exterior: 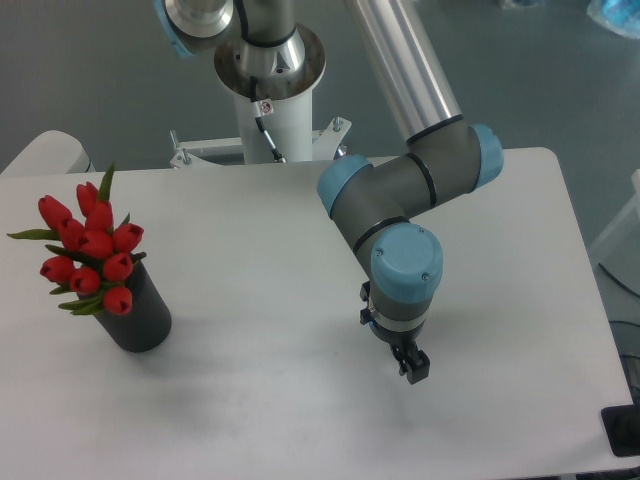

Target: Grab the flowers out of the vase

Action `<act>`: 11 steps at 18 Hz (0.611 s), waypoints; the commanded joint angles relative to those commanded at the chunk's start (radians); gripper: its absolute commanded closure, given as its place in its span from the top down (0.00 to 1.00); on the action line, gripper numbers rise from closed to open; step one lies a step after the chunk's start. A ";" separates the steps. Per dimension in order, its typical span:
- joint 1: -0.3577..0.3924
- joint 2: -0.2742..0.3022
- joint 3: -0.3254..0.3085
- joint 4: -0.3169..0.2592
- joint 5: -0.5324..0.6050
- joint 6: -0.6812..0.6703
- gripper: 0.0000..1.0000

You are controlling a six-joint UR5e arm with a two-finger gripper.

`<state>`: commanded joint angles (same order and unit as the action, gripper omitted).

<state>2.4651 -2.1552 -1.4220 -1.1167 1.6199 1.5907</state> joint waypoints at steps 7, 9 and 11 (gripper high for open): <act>-0.017 0.002 0.000 -0.003 -0.005 -0.015 1.00; -0.021 0.006 0.000 -0.008 -0.006 -0.038 1.00; -0.023 0.011 -0.008 -0.011 -0.023 -0.040 1.00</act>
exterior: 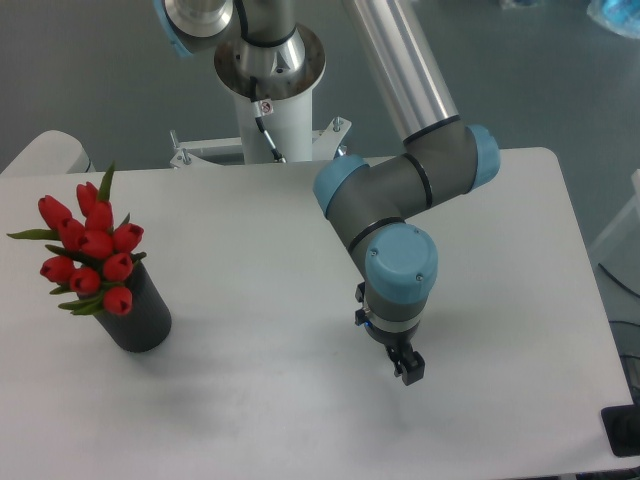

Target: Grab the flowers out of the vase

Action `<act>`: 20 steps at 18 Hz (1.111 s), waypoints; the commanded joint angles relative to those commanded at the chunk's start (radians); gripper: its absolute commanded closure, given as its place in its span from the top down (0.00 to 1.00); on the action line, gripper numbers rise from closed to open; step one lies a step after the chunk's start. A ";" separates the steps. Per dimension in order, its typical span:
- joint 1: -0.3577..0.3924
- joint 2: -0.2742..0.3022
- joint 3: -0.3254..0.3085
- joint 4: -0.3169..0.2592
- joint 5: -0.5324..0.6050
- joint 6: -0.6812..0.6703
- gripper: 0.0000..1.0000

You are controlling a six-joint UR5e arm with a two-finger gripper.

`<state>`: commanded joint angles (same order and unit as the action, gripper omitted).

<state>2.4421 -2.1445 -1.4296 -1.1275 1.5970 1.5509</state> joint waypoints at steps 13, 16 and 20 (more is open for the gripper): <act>-0.012 0.092 -0.107 0.014 -0.244 -0.112 1.00; -0.002 0.127 -0.132 0.015 -0.311 -0.103 1.00; 0.000 0.184 -0.195 0.017 -0.373 -0.101 1.00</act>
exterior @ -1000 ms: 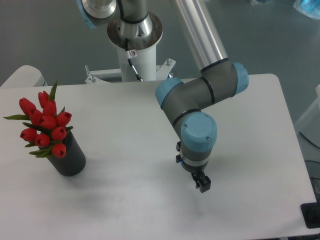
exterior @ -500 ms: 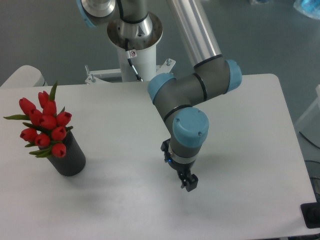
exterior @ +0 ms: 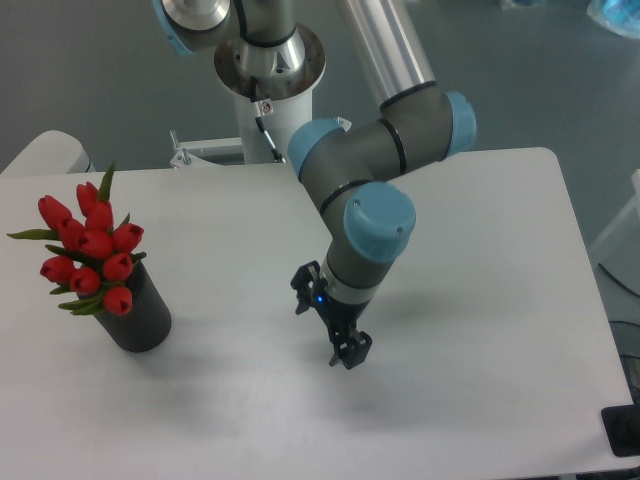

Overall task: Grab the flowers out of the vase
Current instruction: 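Move the open gripper toward the red tulip stems above the vase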

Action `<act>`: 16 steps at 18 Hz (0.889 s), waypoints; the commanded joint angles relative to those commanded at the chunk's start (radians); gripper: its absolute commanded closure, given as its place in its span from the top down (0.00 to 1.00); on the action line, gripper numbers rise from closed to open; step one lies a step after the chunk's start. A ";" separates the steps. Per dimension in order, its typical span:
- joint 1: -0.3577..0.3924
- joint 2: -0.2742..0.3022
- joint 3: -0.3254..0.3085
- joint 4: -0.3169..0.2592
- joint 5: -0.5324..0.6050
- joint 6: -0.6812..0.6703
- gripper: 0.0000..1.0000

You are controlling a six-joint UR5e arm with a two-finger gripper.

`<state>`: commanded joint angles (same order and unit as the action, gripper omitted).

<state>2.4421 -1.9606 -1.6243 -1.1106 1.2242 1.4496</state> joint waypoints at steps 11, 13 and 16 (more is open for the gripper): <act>0.002 0.147 -0.173 0.000 -0.250 -0.005 1.00; 0.005 0.169 -0.199 0.000 -0.322 -0.011 1.00; 0.005 0.192 -0.227 0.000 -0.400 -0.012 1.00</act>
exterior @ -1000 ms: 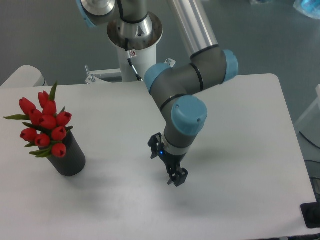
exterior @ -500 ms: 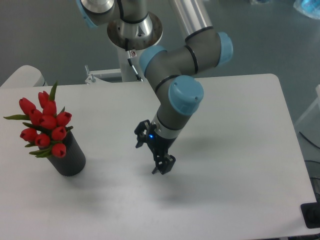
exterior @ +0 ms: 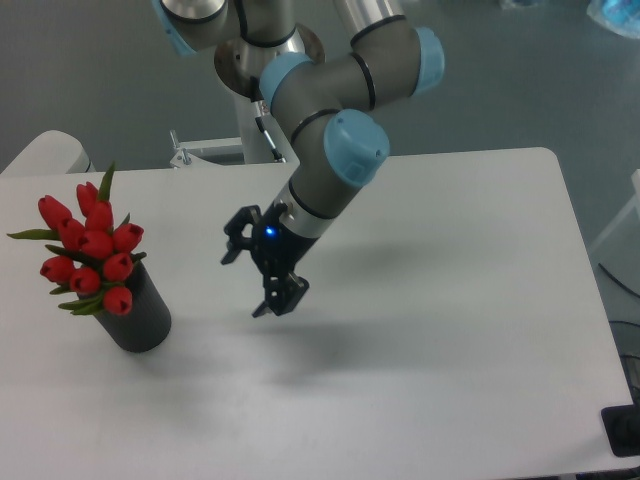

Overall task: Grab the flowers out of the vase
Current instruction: 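Move the open gripper toward the red tulip stems above the vase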

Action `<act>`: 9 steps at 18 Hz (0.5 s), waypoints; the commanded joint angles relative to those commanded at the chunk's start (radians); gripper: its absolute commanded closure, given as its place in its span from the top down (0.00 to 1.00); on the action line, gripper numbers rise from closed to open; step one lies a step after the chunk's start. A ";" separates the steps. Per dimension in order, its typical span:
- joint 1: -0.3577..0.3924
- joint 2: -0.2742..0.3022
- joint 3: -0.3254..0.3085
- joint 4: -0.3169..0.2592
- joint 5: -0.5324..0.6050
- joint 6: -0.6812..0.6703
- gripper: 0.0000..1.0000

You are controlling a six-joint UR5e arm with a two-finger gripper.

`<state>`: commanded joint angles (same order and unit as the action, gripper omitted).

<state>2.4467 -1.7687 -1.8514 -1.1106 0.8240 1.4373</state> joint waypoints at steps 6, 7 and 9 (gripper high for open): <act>-0.014 0.025 -0.043 0.000 -0.127 -0.003 1.00; -0.015 0.025 -0.048 0.000 -0.140 -0.002 1.00; -0.015 0.025 -0.052 0.000 -0.170 -0.002 1.00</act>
<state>2.4314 -1.7441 -1.9036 -1.1106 0.6536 1.4358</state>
